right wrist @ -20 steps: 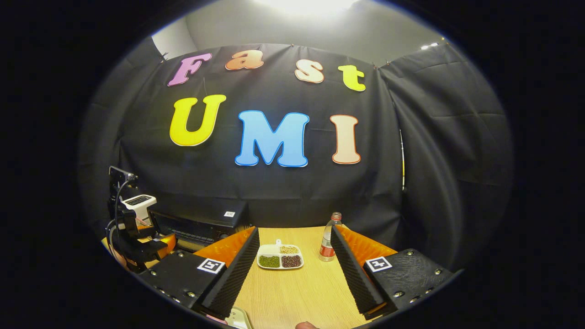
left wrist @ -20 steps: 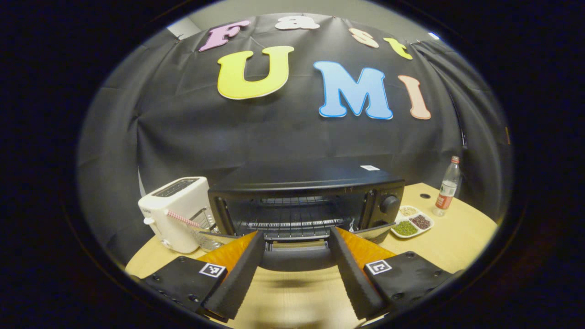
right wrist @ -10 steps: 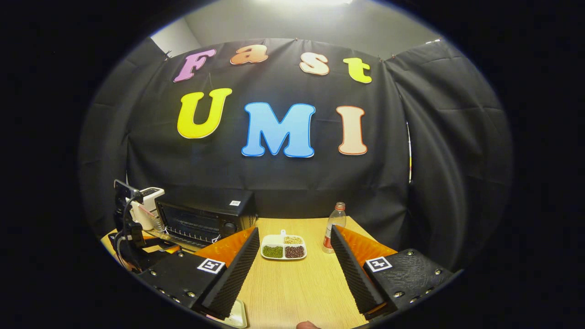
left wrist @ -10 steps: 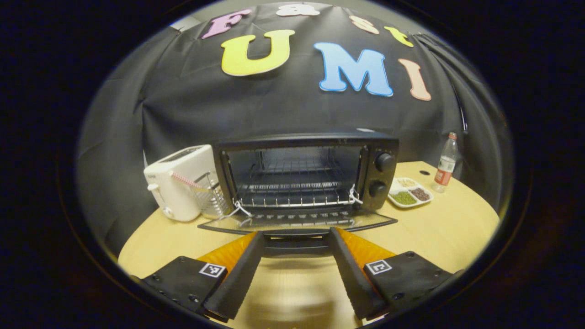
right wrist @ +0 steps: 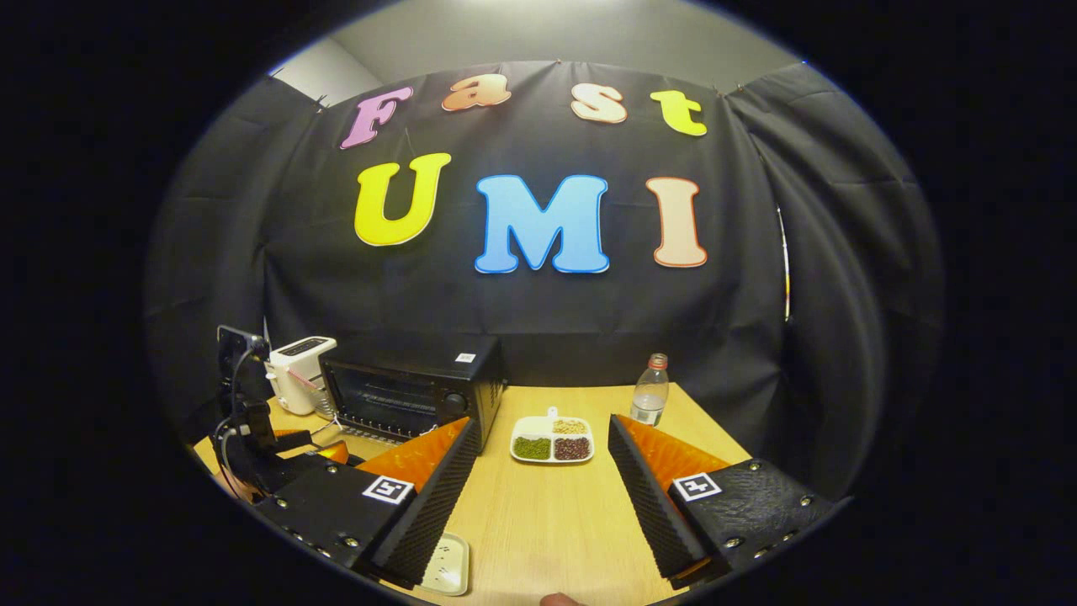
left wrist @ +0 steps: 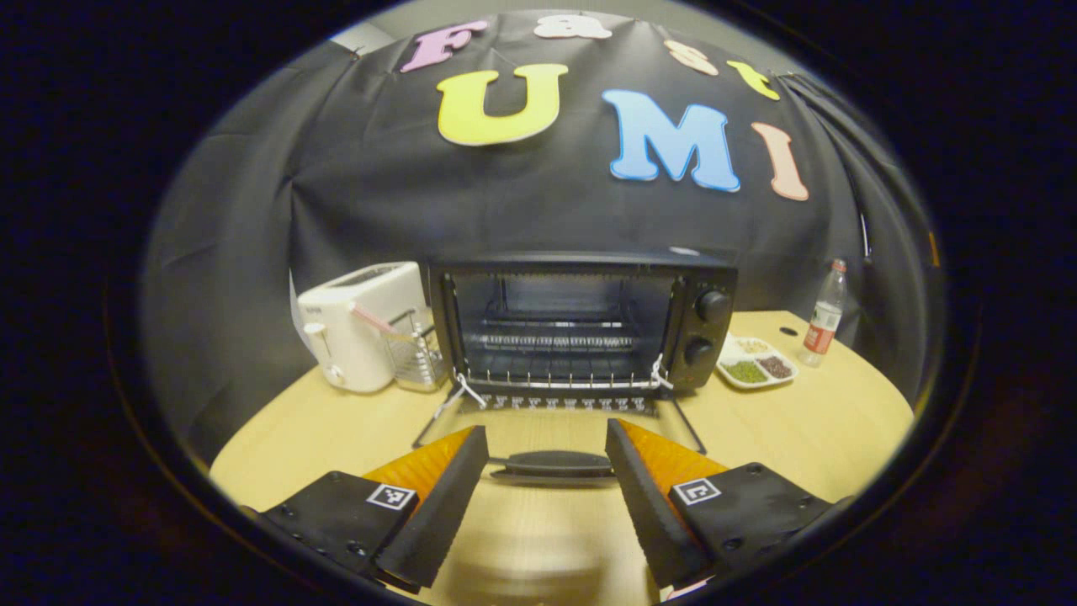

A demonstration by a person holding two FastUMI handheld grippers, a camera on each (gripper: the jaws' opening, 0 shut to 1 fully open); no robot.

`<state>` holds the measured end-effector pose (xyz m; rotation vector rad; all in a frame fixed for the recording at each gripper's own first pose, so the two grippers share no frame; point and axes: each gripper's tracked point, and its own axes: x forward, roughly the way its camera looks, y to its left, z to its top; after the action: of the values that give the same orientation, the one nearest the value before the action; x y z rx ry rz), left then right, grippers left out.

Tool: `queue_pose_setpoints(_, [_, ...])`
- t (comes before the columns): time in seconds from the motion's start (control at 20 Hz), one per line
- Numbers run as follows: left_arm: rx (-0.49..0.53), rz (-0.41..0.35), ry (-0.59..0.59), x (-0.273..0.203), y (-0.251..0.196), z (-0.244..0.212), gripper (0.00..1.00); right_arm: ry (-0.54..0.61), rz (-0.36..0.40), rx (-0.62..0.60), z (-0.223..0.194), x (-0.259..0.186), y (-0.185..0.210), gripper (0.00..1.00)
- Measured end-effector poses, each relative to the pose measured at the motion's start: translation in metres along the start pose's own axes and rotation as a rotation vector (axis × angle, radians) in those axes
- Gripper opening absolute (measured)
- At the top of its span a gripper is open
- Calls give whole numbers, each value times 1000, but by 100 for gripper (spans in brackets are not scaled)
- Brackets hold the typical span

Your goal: Open the electric oven with the left hand, put the food in, and close the electric oven.

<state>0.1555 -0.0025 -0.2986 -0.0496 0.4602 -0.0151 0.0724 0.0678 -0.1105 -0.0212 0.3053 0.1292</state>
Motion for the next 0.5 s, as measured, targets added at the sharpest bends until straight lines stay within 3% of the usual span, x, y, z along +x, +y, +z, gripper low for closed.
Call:
queue_pose_setpoints(0.1, [-2,0,-80,-23,1,38,95,51,63,48,-12,1,9,96])
queue_pose_setpoints(0.25, [-22,6,-192,-60,8,87,99,142,141,108,-36,4,23,96])
queue_pose_setpoints(0.5, [-5,48,-293,-115,24,133,99,344,260,181,-85,1,44,98])
